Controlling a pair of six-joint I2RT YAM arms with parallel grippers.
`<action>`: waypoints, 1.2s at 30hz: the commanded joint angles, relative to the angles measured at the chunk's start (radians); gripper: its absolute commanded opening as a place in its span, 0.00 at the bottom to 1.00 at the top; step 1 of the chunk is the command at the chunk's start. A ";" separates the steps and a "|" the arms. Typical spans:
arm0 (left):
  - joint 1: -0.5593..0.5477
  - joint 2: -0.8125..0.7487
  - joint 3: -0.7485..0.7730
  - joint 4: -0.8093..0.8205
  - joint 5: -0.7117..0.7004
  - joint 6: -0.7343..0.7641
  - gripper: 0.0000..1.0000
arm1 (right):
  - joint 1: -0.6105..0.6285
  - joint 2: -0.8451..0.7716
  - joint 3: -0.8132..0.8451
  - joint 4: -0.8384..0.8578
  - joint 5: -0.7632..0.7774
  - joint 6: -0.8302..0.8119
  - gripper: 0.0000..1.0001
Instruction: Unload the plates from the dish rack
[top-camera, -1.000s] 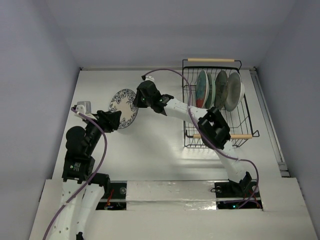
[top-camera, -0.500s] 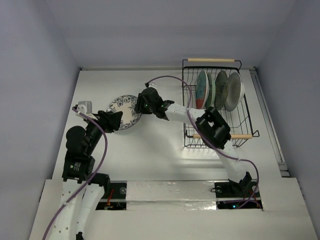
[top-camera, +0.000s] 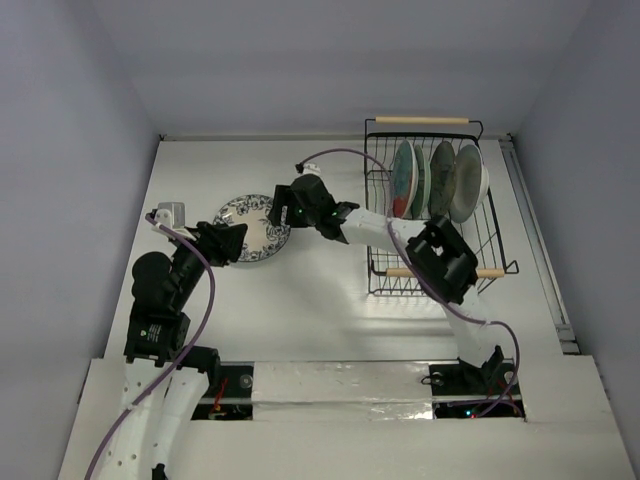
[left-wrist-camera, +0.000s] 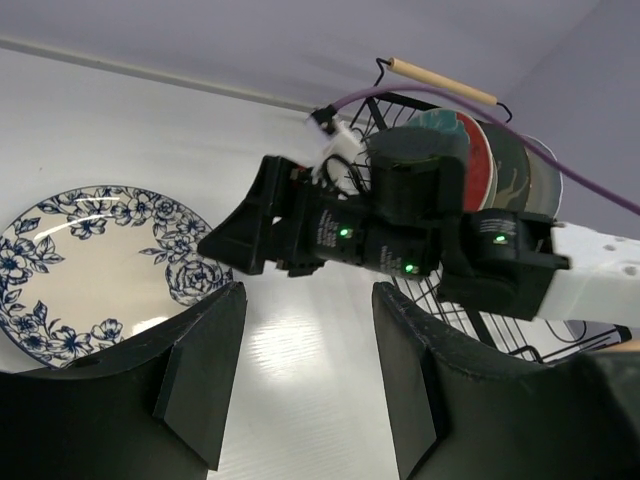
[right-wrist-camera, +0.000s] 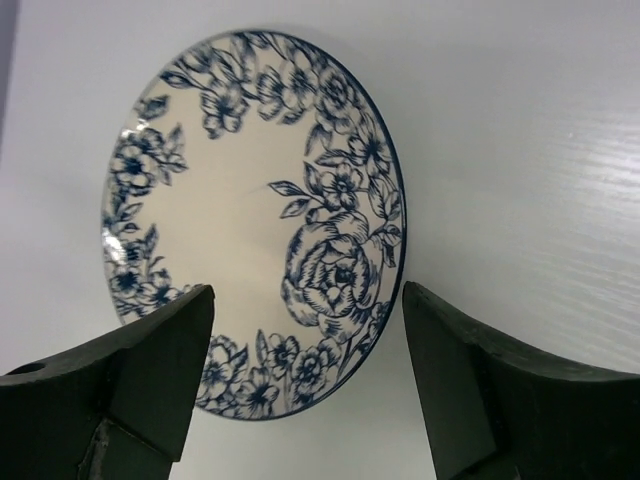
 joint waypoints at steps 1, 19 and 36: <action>0.006 -0.002 0.011 0.013 0.014 -0.005 0.50 | 0.003 -0.160 -0.012 0.134 0.013 -0.066 0.81; -0.015 -0.025 0.004 -0.025 0.032 0.032 0.12 | -0.141 -0.819 -0.312 -0.140 0.493 -0.427 0.00; -0.015 0.012 0.002 -0.034 0.049 0.069 0.23 | -0.344 -0.715 -0.329 -0.248 0.426 -0.401 0.50</action>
